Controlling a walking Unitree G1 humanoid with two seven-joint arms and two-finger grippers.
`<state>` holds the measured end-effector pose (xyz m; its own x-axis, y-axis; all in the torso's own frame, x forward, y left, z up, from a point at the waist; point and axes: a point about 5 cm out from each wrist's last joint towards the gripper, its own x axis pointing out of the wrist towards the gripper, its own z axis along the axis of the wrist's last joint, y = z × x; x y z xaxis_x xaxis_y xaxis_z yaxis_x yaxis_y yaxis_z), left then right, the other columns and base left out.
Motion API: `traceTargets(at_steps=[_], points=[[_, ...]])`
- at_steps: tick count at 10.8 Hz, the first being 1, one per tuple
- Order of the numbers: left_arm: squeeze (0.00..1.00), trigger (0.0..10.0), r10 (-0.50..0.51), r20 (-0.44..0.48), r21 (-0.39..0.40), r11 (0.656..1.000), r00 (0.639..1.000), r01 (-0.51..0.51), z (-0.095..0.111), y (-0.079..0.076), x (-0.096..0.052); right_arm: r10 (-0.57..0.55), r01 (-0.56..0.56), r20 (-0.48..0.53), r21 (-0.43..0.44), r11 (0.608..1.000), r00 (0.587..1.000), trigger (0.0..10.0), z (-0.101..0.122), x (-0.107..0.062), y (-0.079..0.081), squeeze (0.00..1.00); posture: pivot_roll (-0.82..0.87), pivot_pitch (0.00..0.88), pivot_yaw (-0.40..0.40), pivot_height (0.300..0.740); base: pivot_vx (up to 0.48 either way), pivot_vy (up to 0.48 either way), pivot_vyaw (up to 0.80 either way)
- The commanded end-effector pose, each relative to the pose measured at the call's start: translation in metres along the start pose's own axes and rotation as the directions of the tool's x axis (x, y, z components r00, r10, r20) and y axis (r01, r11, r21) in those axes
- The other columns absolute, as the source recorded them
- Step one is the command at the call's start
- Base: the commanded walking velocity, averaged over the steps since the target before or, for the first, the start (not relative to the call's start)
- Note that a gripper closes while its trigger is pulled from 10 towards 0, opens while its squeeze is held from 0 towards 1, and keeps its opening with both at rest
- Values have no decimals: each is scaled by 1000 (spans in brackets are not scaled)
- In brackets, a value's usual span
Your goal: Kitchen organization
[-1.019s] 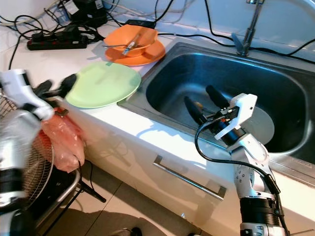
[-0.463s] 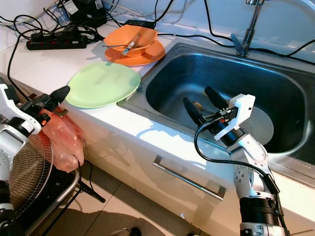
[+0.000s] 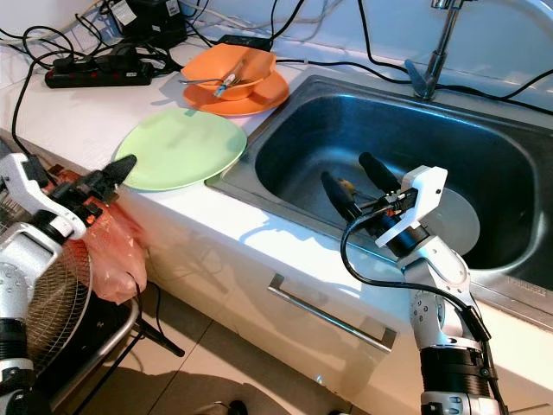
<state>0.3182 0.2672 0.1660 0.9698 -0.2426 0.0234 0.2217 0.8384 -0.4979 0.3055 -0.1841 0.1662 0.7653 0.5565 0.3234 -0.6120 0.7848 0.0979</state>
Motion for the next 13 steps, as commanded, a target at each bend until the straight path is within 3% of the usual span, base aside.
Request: traceTargets(at_steps=[1,9,13], points=[[0,10000,-14,-12,-18,1000,1000,13,-4,0,0,-11,14,-58,55,998,998,10000,-21,-8,3,0,43,84,122,740,0,0,0],[0,10000,-28,-16,-78,997,999,26,-13,-4,5,-15,18,-51,57,998,999,10000,-21,-7,3,0,37,93,131,740,0,0,0],[0,10000,-18,-15,-111,994,1000,16,-20,-4,1,-17,20,-54,56,998,998,10000,-21,-9,3,0,45,93,124,740,0,0,0]])
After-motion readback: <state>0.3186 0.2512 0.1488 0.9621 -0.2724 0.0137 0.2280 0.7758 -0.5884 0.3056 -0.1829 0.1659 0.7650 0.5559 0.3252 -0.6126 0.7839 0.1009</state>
